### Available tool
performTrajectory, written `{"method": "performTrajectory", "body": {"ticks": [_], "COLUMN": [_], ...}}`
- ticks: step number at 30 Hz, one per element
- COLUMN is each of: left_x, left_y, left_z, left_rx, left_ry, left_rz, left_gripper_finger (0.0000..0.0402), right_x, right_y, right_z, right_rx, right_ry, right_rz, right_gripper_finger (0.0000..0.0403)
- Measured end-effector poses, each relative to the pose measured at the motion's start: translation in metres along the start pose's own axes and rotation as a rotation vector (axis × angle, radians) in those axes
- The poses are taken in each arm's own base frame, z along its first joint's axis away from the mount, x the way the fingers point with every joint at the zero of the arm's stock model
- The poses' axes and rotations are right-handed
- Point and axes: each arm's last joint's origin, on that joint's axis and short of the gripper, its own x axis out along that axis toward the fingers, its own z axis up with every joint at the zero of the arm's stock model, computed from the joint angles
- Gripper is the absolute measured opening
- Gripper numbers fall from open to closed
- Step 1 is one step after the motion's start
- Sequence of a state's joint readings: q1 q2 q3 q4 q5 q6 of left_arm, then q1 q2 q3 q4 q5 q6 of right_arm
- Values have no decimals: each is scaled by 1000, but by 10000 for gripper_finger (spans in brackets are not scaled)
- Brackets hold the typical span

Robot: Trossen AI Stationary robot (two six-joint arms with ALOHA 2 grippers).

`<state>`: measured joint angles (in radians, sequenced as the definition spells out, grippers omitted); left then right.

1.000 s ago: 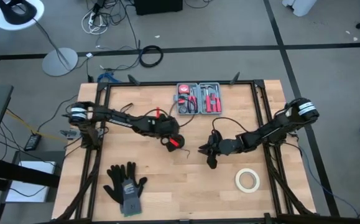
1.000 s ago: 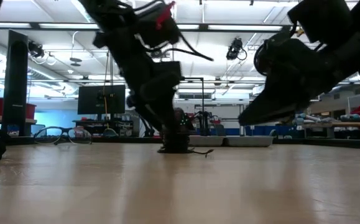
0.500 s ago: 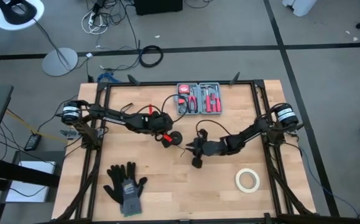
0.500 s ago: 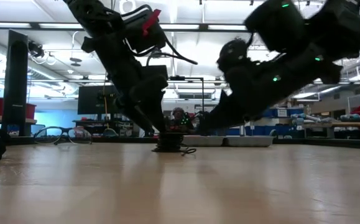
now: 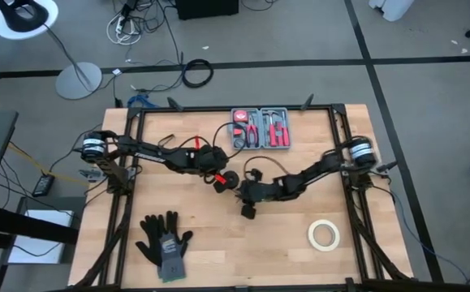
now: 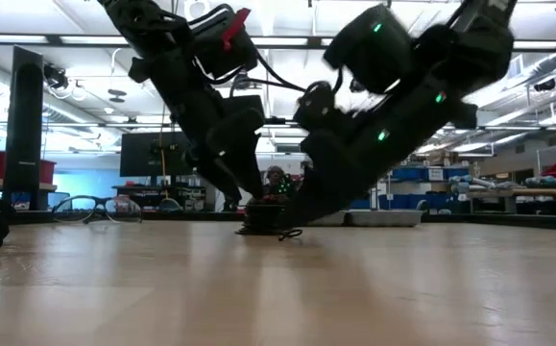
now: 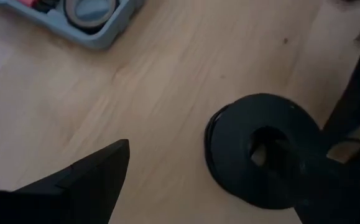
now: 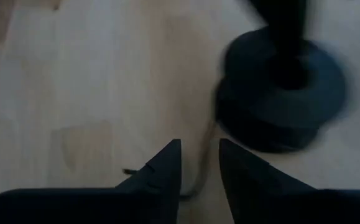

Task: Coil cords
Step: Uncoil the black wire from the black spool

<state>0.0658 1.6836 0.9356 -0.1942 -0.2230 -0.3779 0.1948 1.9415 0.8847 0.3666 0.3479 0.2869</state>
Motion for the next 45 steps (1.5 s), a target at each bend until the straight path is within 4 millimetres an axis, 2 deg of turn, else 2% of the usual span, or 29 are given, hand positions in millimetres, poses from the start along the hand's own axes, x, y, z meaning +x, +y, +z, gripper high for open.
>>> {"method": "performTrajectory", "body": {"ticks": [5,11,21,27,37,45], "left_x": [0,0,6,8,8,8], "left_y": [0,0,0,1,2,4], "left_z": [-1,-1,-3,-5,-6,-9], "left_rx": [8,11,13,0,-10,-18], "left_ry": [11,9,22,26,28,55], "left_rz": [-1,-5,1,60,75,104], "left_gripper_finger": [392,392,392,392,392,392], "right_x": [8,13,13,12,-13,-54], "right_y": [3,4,4,3,1,-7], "right_z": [-4,-5,-6,-7,-3,-9], "right_rx": [5,17,16,5,-44,-33], "right_ry": [18,23,27,59,193,482], "right_rz": [28,5,3,7,10,-14], "right_gripper_finger": [114,102,59,10,2,1]}}
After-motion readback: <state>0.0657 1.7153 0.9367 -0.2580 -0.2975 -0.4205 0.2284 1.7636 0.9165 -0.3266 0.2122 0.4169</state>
